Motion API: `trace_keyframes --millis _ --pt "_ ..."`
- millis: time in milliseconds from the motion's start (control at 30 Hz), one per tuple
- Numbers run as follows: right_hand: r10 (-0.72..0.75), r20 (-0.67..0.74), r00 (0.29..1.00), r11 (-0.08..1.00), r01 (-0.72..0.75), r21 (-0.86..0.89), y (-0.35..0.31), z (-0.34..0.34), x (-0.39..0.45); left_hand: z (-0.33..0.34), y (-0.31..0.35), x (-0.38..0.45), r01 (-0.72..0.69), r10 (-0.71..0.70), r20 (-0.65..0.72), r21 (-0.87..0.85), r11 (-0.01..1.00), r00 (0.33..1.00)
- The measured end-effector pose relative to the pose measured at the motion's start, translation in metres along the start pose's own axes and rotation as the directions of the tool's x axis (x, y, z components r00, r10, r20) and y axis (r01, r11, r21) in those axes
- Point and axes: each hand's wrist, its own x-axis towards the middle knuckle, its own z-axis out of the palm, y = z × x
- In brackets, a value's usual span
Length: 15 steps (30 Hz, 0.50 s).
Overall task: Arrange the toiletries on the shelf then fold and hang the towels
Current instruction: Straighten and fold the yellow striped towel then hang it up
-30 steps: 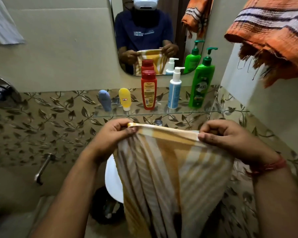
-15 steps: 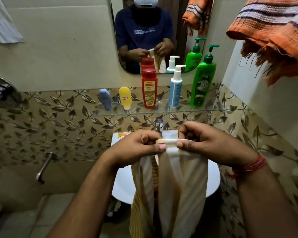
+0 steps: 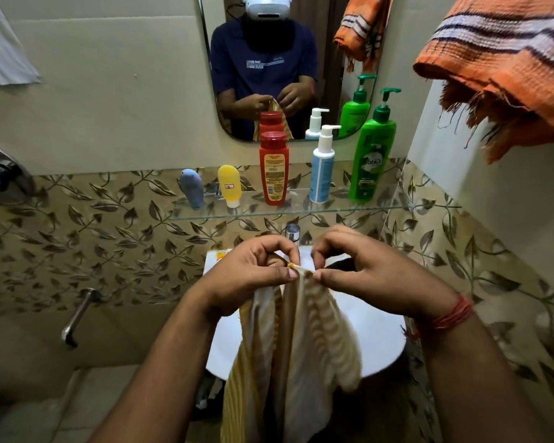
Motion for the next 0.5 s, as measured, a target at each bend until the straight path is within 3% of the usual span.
trace_keyframes --millis 133,267,400,500 --pt "-0.005 0.100 0.995 0.924 -0.034 0.382 0.009 0.016 0.002 0.001 0.002 -0.001 -0.012 0.013 -0.029 0.027 1.000 1.000" --pt "-0.011 0.100 0.995 0.941 -0.024 0.336 0.024 0.014 0.001 -0.004 0.006 -0.003 -0.036 0.048 -0.176 0.071 0.997 0.983" --pt "0.080 0.153 0.985 0.955 -0.120 0.273 0.040 0.004 -0.010 -0.015 0.006 -0.003 -0.080 0.035 -0.503 -0.068 0.994 0.863" --pt "0.108 0.111 0.988 0.967 -0.130 0.221 0.050 0.002 -0.011 -0.015 0.002 0.001 -0.101 0.019 -0.601 -0.102 0.990 0.799"
